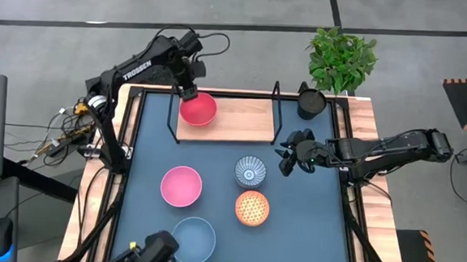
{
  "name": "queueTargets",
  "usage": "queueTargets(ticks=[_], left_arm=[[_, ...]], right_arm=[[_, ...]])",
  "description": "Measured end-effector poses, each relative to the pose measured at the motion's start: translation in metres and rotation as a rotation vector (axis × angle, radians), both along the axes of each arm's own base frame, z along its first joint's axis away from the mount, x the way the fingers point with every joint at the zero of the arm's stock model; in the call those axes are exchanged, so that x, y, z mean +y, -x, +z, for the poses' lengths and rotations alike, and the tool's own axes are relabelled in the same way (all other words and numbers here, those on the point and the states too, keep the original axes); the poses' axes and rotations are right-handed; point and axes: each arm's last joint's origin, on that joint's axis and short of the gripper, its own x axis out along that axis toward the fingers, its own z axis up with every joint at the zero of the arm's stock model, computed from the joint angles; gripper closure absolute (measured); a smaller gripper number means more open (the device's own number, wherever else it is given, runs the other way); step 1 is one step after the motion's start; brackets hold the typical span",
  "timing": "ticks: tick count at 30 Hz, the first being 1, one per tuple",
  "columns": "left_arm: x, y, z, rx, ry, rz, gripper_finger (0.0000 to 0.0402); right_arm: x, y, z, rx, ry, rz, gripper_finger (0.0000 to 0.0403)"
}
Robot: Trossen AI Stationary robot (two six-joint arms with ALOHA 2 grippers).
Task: Place and stack bowls onto a shelf
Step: Stack the pink bowl on top of the orange bowl on the shelf
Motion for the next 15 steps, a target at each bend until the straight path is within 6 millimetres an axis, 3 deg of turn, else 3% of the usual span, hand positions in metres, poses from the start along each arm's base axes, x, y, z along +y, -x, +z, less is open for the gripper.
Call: queueTargets(ticks=[3, 9, 15], left_arm=[[-0.026, -0.007, 0.021, -0.011, -0.022, -0.085, 0.026], [-0.104, -0.015, 0.056, -0.041, -0.044, -0.281, 0.026], [-0.182, -0.012, 0.065, -0.082, -0.016, -0.415, 0.026]], right_arm=[[0.0, 0.0, 0.0, 0.002, 0.0, 0.0, 0.0226], [0.0, 0.0, 0.0, 0.003, 0.0, 0.0, 0.0226], [0.001, 0.0, 0.0, 0.006, 0.0, 0.003, 0.0226]])
